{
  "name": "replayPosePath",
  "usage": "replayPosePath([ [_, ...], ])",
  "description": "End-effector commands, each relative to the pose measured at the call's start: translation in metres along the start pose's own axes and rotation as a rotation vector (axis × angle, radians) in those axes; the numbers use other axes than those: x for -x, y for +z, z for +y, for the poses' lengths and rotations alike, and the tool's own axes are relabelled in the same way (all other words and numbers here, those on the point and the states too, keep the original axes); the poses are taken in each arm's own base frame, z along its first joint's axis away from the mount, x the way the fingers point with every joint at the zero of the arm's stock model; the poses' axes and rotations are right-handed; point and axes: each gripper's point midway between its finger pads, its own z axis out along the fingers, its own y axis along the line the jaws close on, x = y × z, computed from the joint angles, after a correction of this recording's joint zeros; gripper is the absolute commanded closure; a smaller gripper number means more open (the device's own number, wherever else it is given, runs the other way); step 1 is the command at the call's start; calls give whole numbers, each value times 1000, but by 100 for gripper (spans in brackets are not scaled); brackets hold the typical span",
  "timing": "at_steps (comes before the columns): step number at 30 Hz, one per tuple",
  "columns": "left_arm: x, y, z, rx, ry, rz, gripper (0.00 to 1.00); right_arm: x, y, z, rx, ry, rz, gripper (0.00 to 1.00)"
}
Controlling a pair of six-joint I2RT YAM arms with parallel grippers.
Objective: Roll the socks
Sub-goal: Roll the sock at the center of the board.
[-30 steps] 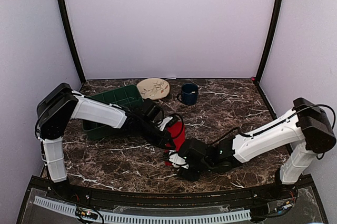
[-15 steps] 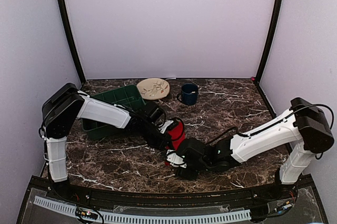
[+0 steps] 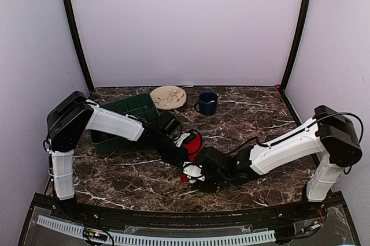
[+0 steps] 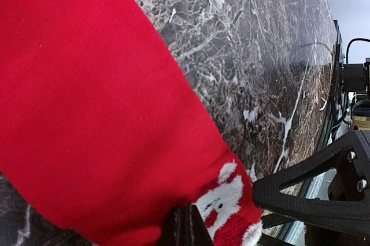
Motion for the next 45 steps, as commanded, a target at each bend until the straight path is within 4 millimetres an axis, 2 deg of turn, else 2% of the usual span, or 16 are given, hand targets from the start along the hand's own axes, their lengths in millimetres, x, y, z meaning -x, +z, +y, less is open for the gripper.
replayPosePath([
  [1, -14, 5, 12, 22, -50, 58, 98, 6, 3, 0, 24, -22, -9, 42],
  [14, -13, 5, 14, 12, -68, 61, 98, -10, 12, 17, 113, -36, 66, 68],
  [19, -13, 4, 15, 10, -73, 63, 98, -20, 16, 20, 158, 4, 109, 88],
  [28, -9, -1, 16, 17, -92, 46, 97, -17, 4, 15, 191, 78, 103, 97],
  [37, 7, -25, 20, 59, -133, -64, 76, 2, -3, 12, 333, 172, 89, 99],
  [39, 7, -30, 24, 76, -148, -89, 66, 3, -5, 11, 366, 191, 97, 100],
  [42, 8, -39, 27, 97, -158, -136, 45, 8, -7, 7, 415, 227, 94, 100],
  [45, 4, -45, 33, 129, -167, -155, 38, 13, -9, 1, 472, 284, 87, 100],
])
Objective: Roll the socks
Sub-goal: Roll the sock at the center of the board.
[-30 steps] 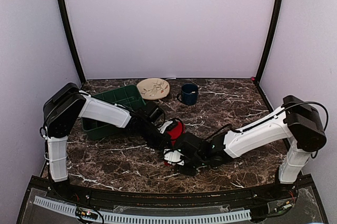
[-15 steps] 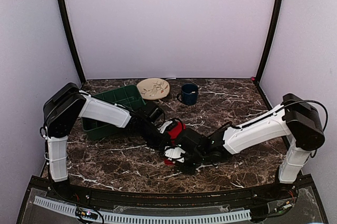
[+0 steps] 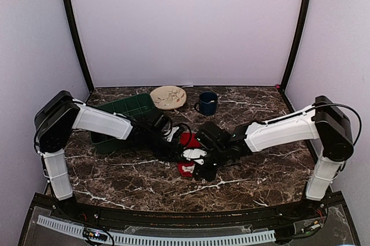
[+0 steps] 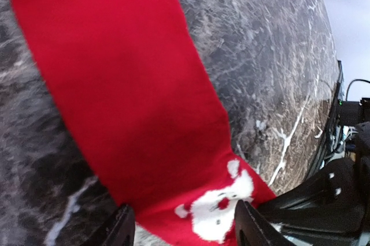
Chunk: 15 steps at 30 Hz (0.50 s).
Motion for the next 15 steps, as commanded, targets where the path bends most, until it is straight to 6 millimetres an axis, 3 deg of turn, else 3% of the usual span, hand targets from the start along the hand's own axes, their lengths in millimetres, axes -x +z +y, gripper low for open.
replayPosePath([
  [1, -1, -15, 19, 92, -34, -62, 38, 0, -4, 5, 145, 95, 30, 100],
  [3, -1, -19, 20, 99, -26, -83, 37, 1, -3, 6, 186, 113, 42, 100],
  [7, 3, -31, 17, 106, 14, -135, 25, 6, 1, 11, 248, 134, 62, 100],
  [15, -6, -51, 13, 88, 80, -209, 23, 12, 5, 17, 362, 179, 93, 100],
])
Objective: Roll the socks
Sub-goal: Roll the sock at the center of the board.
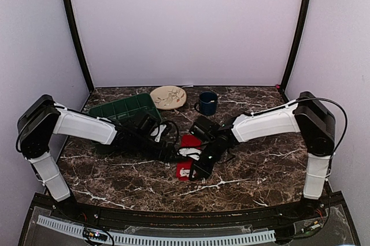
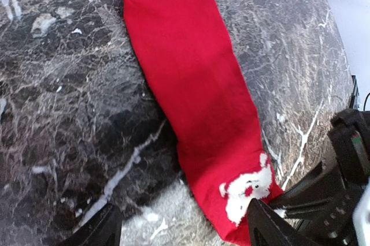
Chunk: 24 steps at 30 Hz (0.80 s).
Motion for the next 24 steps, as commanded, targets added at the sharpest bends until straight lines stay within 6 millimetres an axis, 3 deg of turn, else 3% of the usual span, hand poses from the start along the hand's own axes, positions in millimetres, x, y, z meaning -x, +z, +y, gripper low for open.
replayPosePath([
  [1, 2, -20, -7, -32, 59, -87, 24, 6, -2, 8, 104, 44, 8, 100],
  [11, -5, -59, -27, -117, 156, -218, 39, 11, 0, 2, 226, 135, 19, 100],
  [17, -37, -49, -63, -173, 384, -157, 42, 14, 2, 2, 281, 168, 37, 100],
  [24, -58, -32, -69, -172, 479, -92, 46, 16, -1, 4, 323, 189, 51, 100],
])
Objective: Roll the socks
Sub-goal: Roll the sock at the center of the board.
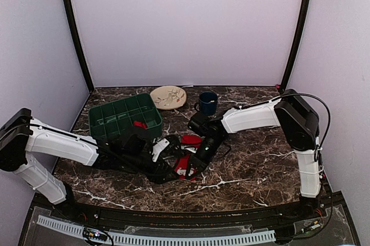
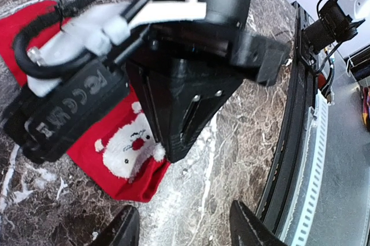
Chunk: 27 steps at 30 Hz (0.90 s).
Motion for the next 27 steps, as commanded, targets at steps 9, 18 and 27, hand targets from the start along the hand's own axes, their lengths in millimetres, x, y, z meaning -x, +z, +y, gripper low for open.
replayPosePath([
  [9, -13, 20, 4, 48, 178, 92, 47, 0, -4, 6, 84, 39, 26, 100],
  [18, -15, 36, 4, 90, 268, 143, 53, -2, -2, 6, 100, 44, 42, 100],
  [27, -23, 44, 11, 145, 325, 194, 68, -1, -2, 6, 111, 44, 50, 100],
])
